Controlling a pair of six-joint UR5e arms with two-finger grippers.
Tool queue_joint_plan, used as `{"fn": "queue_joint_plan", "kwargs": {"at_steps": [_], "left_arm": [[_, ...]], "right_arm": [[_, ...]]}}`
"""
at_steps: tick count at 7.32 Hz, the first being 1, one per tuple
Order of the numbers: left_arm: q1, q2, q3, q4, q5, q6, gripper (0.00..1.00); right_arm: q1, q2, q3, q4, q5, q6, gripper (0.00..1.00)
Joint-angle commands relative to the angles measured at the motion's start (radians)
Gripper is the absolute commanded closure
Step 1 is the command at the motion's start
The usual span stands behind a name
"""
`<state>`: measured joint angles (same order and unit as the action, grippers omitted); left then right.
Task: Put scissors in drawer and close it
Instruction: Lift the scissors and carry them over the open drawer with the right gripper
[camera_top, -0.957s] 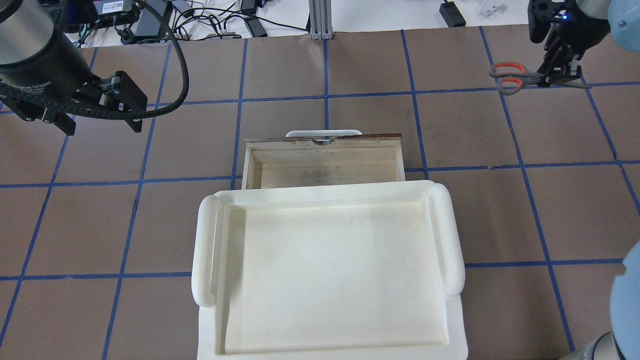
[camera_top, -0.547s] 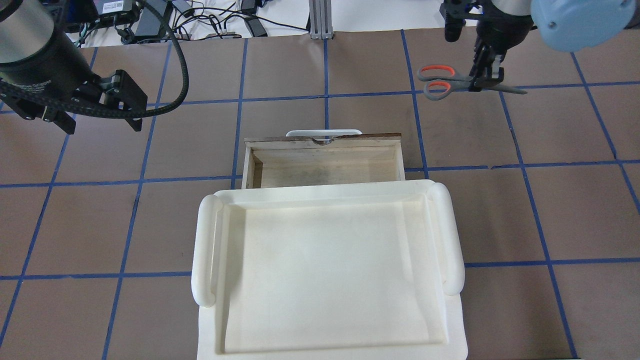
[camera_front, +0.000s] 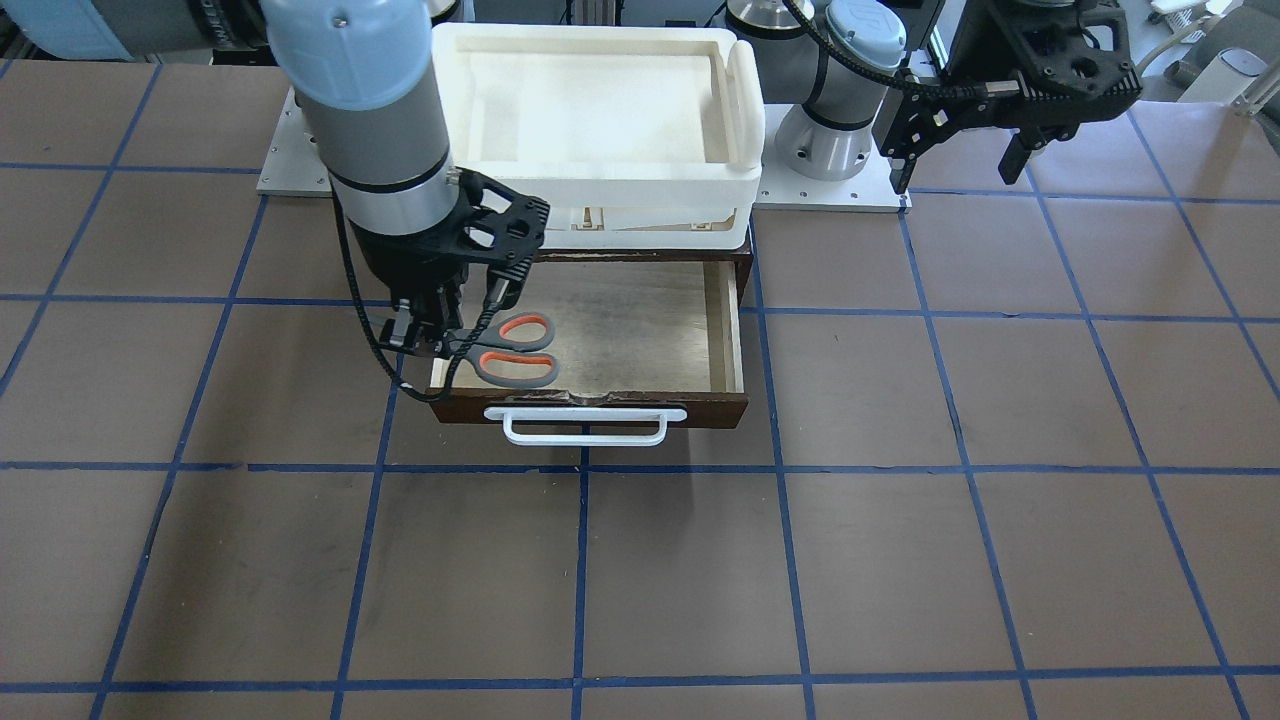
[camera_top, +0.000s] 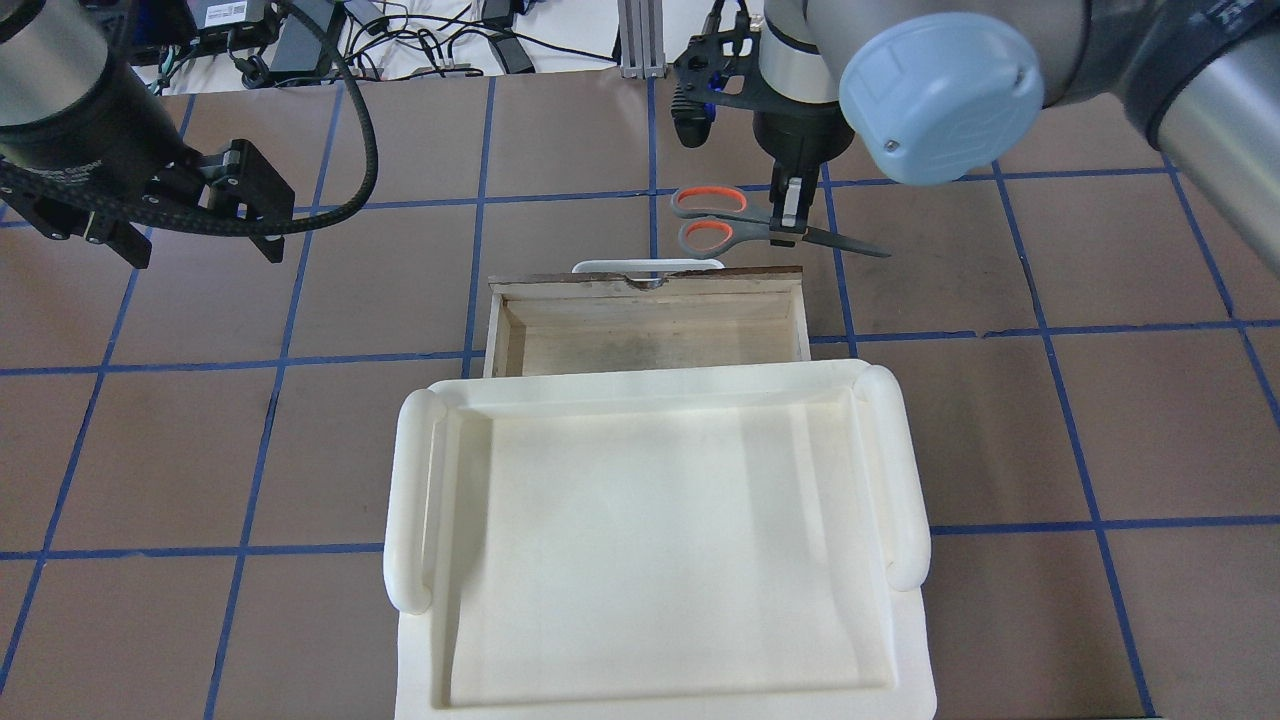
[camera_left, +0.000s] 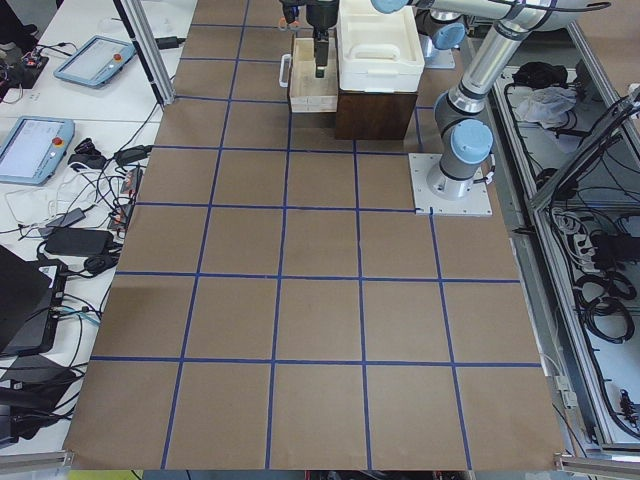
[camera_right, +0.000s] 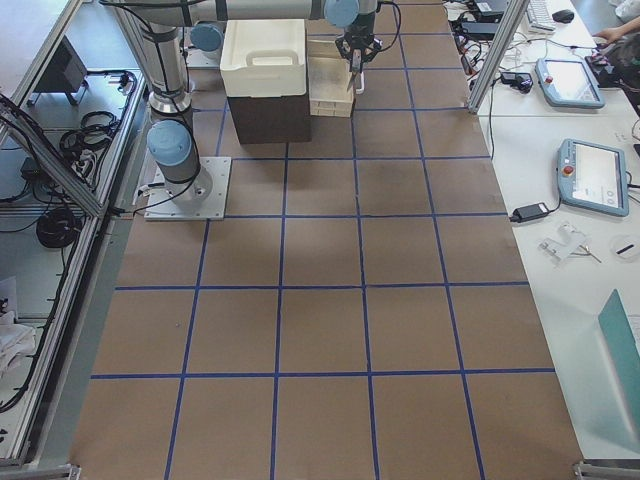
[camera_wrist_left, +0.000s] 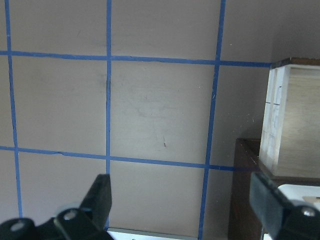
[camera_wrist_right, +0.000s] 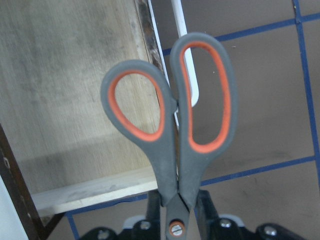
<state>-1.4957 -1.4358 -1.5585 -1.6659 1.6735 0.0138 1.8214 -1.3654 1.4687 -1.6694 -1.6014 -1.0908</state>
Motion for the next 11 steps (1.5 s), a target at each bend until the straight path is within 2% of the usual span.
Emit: {"fn": "queue_joint_plan", "kwargs": {"at_steps": [1, 4, 8, 10, 11], "left_arm": [[0.000, 0.000, 0.000, -0.002, 0.000, -0.002, 0.00], [0.000, 0.000, -0.003, -0.003, 0.002, -0.005, 0.00], [0.000, 0.000, -0.003, -0.003, 0.002, -0.005, 0.00], [0.000, 0.000, -0.003, -0.003, 0.002, -0.005, 0.00], [0.000, 0.000, -0.003, -0.003, 0.002, -0.005, 0.00]], "right_arm": [[0.071, 0.028, 0.007, -0.001, 0.001, 0.052, 1.00], [0.179, 0.072, 0.007, -0.013, -0.003, 0.163, 1.00], [0.184, 0.104, 0.031, -0.029, 0.000, 0.141, 1.00], [0.184, 0.103, 0.100, -0.125, 0.000, 0.094, 1.00], [0.184, 0.103, 0.114, -0.137, 0.000, 0.092, 1.00]]}}
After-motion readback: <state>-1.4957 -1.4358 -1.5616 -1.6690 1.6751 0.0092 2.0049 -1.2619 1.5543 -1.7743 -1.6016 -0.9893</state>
